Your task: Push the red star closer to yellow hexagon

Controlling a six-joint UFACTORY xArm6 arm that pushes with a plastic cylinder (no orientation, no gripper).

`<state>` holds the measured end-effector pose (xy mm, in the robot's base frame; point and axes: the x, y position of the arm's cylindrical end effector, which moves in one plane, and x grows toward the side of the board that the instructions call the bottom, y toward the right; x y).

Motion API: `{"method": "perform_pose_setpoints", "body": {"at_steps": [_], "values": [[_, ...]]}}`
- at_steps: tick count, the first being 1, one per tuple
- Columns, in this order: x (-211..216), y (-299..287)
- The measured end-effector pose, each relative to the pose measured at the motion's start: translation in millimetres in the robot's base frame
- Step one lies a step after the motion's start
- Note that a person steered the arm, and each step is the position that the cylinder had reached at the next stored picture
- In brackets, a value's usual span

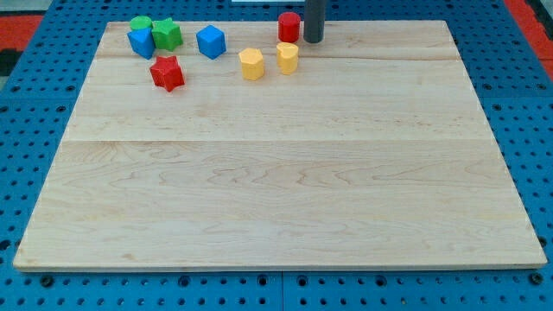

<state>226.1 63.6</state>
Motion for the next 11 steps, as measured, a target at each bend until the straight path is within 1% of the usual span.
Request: {"method": "perform_pose_setpoints", "body": {"at_steps": [2, 4, 5, 6, 7, 8, 9, 10, 11], "values": [[-15.7, -7.3], [-15.5, 2.2], [-3.2, 2.1], [29.3, 0.9], [81.5, -12.2], [126.4, -55.4], [124.3, -156.5], [124.3, -273.9], [113.1, -316.0]]}}
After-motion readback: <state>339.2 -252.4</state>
